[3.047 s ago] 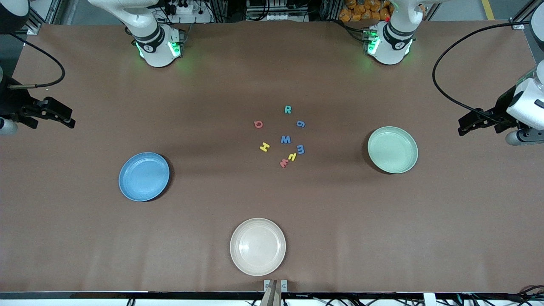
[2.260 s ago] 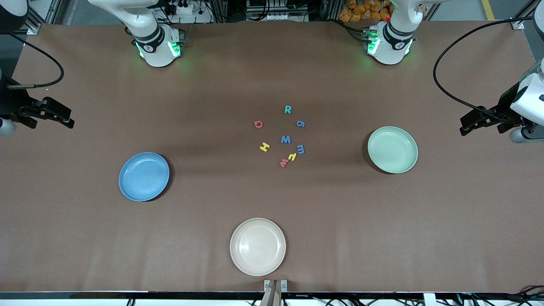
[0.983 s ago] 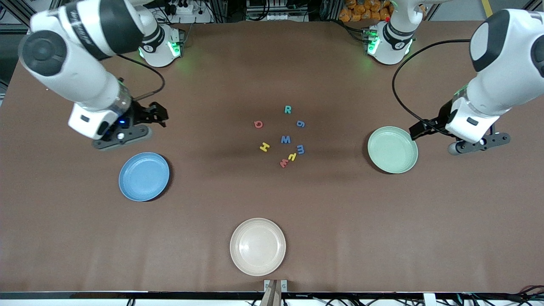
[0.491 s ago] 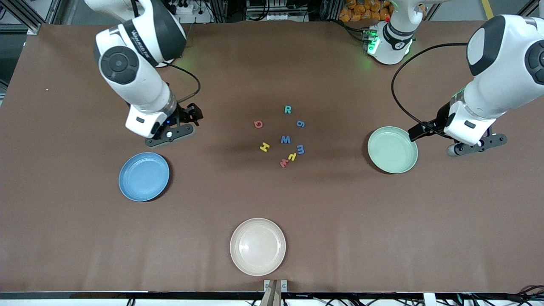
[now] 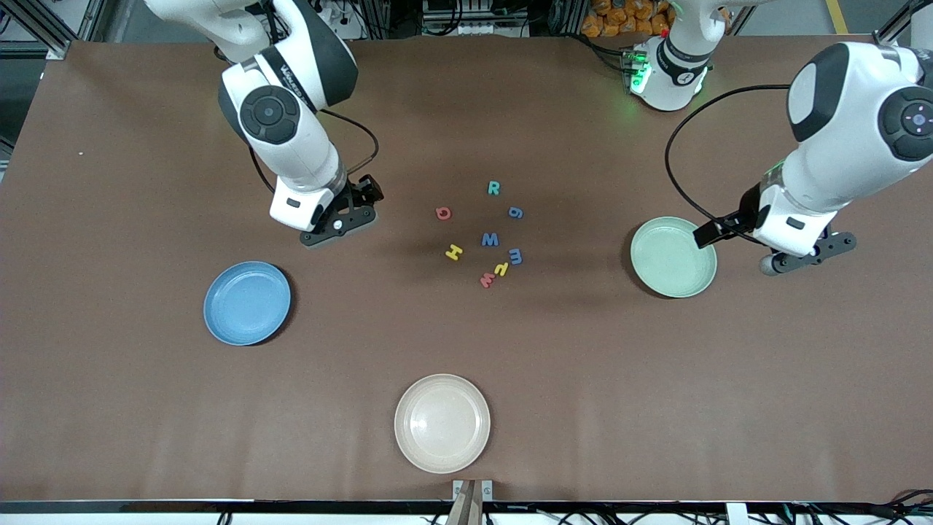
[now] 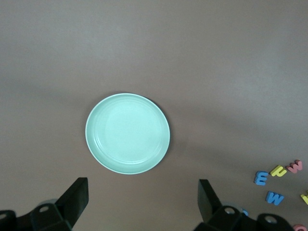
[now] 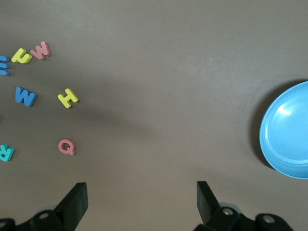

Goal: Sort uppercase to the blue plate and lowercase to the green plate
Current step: 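Move the right gripper toward the letters while the left gripper moves over the green plate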

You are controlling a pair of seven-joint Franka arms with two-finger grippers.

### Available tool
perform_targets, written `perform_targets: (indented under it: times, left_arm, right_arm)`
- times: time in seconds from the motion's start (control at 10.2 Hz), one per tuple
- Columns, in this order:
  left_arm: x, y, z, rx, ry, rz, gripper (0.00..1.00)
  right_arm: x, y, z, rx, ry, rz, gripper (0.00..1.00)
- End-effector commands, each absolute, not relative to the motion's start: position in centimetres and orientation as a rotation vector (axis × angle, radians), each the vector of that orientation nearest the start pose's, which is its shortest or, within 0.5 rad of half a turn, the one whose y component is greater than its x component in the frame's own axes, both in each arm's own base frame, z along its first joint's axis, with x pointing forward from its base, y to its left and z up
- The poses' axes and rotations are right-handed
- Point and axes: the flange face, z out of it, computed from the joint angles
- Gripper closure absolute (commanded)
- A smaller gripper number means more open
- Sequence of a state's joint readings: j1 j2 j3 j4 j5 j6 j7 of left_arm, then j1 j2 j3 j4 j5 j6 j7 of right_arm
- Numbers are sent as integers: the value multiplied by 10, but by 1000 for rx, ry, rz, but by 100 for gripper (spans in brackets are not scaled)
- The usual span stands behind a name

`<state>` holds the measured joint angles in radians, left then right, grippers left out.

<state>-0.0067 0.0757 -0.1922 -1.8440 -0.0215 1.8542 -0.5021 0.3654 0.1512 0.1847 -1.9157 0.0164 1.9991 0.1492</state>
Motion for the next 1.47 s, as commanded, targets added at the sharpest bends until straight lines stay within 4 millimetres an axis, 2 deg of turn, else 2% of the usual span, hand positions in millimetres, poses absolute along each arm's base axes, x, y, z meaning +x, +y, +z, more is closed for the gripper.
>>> perform_targets:
  times: [0.0, 0.49, 0.88, 1.08, 1.38]
  left_arm:
    - [562, -119, 477, -3122, -522, 94, 0]
    - [561, -121, 477, -3121, -517, 93, 0]
    - [560, -121, 471, -3119, -517, 102, 0]
    - [559, -120, 465, -3120, -520, 93, 0]
    - [556, -127, 463, -3121, -508, 98, 0]
  right_arm:
    - [494, 318, 407, -3041, -567, 121, 0]
    - [469, 362, 368, -3027, -551, 144, 1]
    - [455, 386, 352, -3011, -575, 131, 2]
    - [447, 406, 334, -3005, -520, 105, 2]
    - [425, 435, 300, -2985, -550, 100, 5]
